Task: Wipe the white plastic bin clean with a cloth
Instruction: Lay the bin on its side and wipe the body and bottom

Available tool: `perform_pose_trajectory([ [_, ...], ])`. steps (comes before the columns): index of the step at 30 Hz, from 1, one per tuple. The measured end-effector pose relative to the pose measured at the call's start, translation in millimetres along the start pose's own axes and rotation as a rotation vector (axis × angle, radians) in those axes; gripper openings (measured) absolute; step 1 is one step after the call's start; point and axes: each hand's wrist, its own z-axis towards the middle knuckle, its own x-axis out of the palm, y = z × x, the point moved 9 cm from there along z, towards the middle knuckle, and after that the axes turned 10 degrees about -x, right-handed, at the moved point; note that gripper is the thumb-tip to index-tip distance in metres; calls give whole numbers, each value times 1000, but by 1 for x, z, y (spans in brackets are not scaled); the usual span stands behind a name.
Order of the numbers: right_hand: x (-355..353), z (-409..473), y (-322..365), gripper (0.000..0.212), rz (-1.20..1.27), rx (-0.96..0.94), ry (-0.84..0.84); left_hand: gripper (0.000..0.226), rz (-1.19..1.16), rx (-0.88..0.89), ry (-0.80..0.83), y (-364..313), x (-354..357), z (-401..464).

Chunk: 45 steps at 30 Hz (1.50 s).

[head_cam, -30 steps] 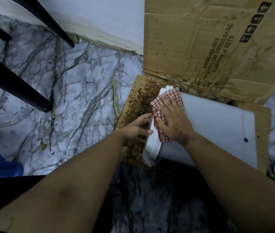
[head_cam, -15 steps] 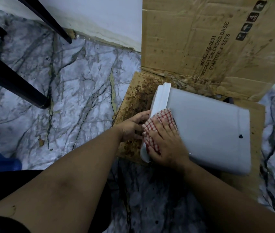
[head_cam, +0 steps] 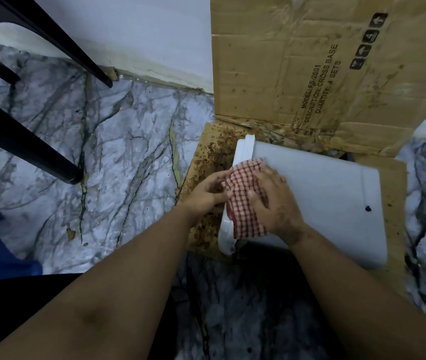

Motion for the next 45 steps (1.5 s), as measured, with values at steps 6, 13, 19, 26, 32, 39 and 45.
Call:
perform_pose_trajectory([
  [6,-26,-61,-73,68,-166,192,-83,61,563,318,-303,-28,36,-16],
  [13,-24,-64,-74,63,-179,162,-107,54,431,276,-220,-24,24,-16],
  [19,-25,-65,-74,65,-167,164,-105,45,342,152,-344,-11,-20,-5],
  [26,-19,-41,-53,59,-260,165,-88,53,617,371,-216,-16,52,-5],
  [32,-4,-36,-47,58,-203,115,-75,54,572,344,-122,2,35,4],
  [39,-2,-38,-49,58,-202,107,-90,51,202,156,-144,31,15,2],
  [45,-2,-38,-48,57,-214,108,-100,53,45,79,-195,46,15,13],
])
